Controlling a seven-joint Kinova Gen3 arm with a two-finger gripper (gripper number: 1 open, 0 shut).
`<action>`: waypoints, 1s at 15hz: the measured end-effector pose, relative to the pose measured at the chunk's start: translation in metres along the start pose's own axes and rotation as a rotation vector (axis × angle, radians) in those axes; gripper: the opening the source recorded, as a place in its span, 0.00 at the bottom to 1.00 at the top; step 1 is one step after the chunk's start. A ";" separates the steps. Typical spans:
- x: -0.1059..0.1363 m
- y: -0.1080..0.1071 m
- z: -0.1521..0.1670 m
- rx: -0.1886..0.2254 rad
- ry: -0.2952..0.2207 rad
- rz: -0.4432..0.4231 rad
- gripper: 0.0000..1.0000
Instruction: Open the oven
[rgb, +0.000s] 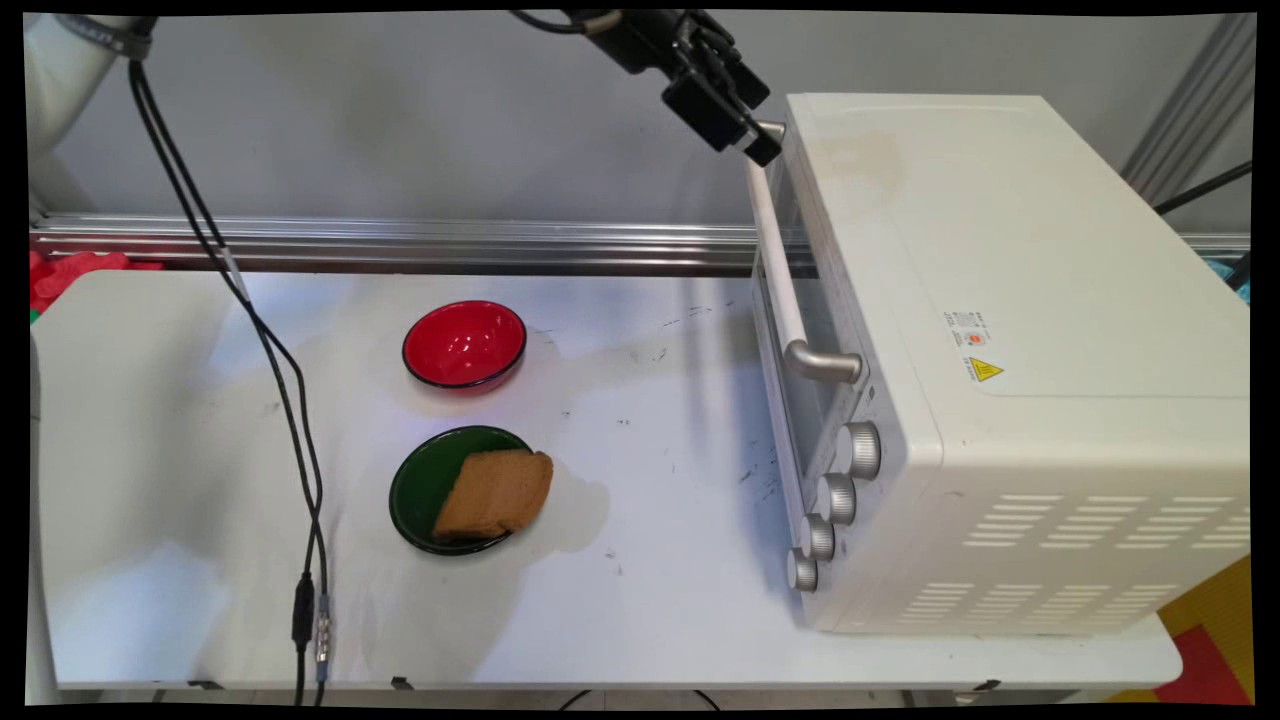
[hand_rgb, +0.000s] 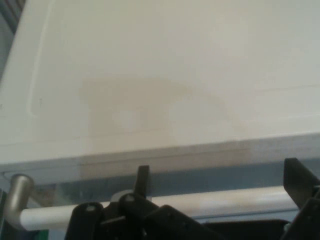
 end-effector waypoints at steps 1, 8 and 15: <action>0.002 -0.002 0.003 0.004 -0.007 -0.011 1.00; 0.011 -0.010 0.019 0.004 -0.059 -0.038 0.00; 0.012 -0.010 0.028 -0.003 -0.095 -0.051 0.00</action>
